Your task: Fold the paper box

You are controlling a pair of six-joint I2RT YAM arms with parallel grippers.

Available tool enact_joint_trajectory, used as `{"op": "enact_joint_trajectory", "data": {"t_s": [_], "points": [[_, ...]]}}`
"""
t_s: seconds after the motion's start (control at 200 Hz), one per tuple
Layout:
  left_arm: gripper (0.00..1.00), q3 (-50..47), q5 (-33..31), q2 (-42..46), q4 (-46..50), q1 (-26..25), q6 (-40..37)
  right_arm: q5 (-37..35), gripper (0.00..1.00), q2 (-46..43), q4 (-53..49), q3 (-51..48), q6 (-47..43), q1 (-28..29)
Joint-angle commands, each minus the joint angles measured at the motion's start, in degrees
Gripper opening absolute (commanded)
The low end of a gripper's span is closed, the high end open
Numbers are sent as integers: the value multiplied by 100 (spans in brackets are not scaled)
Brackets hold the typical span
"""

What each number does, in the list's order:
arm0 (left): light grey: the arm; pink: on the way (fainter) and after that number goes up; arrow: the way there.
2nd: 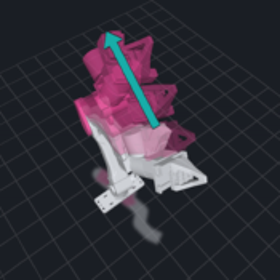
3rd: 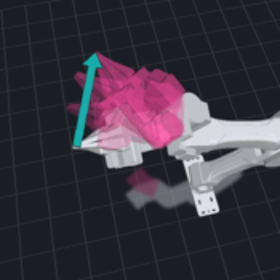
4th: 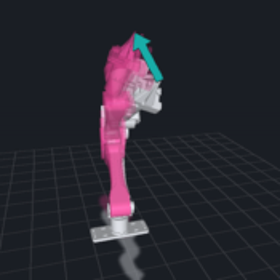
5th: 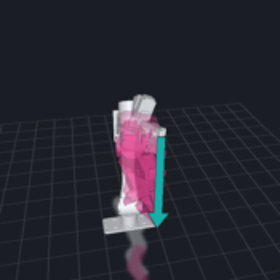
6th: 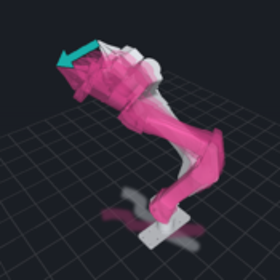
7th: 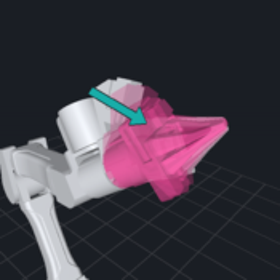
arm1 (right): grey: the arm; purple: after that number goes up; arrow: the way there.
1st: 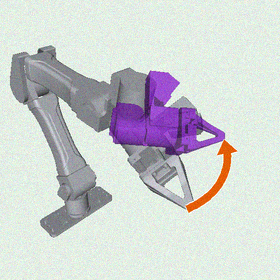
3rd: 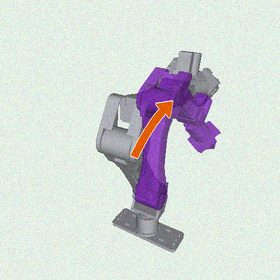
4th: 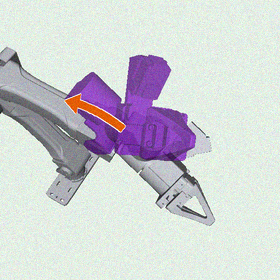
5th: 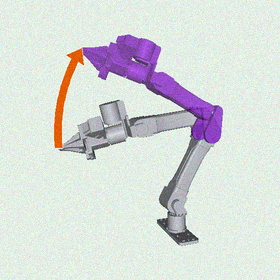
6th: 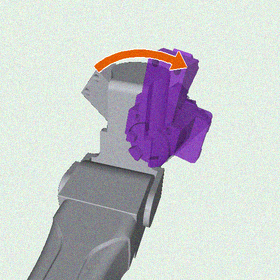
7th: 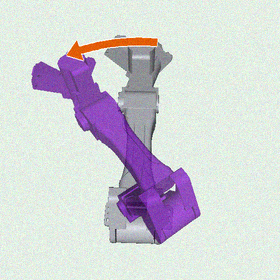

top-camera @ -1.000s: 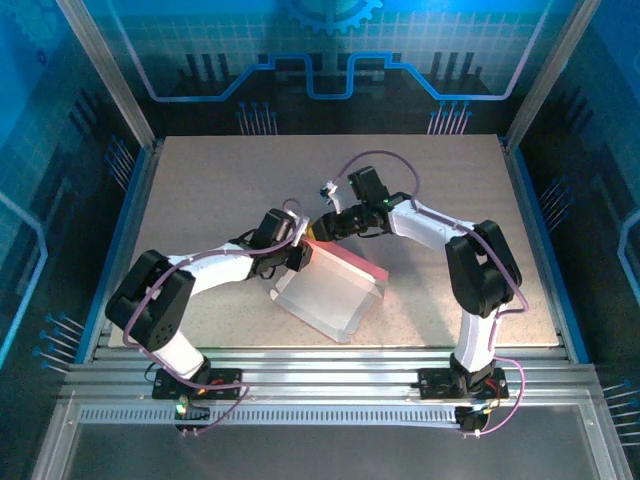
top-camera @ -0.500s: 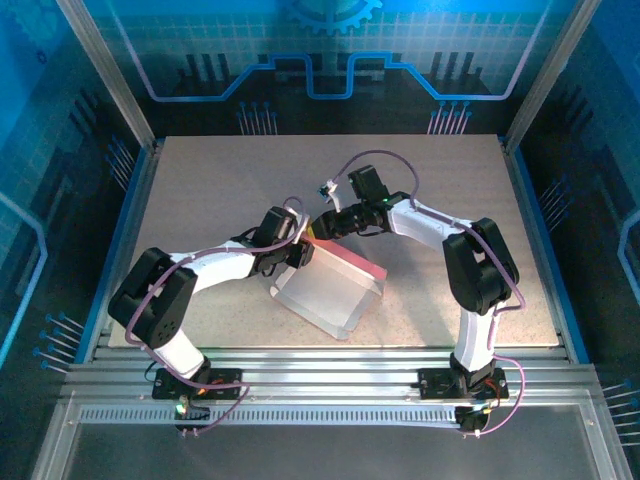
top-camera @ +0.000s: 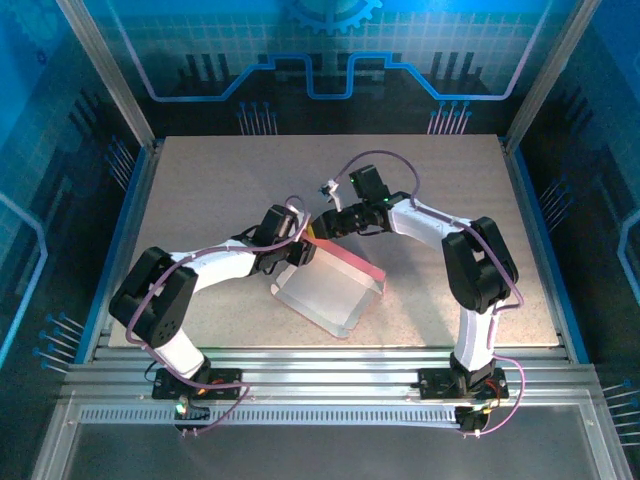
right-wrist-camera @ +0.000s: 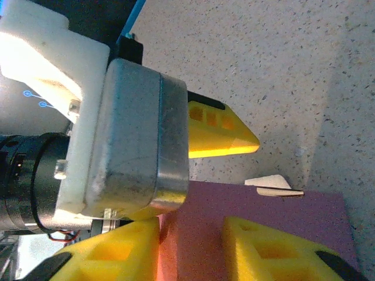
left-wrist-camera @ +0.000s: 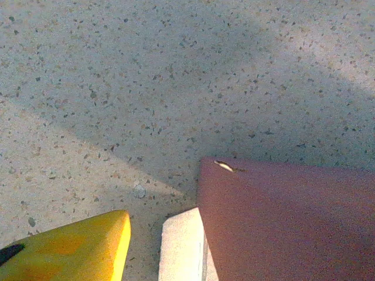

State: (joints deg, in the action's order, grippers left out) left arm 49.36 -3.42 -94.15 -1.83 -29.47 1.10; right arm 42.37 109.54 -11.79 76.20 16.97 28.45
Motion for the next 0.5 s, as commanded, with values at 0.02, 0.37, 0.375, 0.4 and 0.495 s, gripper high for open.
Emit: {"op": "enact_joint_trajectory", "data": {"t_s": [0.02, 0.37, 0.375, 0.4, 0.495], "points": [[56, 315, 184, -11, -433, -39, -68, 258, 39, 219, -87, -63, 289, -145], [54, 543, 306, -170, -345, -39, -104, 585, 45, 558, -64, 154, 694, -492], [54, 545, 306, -172, -345, -40, -103, 591, 45, 564, -53, 152, 711, -495], [54, 563, 307, -183, -345, -41, -102, 630, 45, 576, -12, 137, 750, -511], [54, 599, 317, -222, -374, -40, -110, 738, 45, 641, -42, 178, 738, -550]]}}
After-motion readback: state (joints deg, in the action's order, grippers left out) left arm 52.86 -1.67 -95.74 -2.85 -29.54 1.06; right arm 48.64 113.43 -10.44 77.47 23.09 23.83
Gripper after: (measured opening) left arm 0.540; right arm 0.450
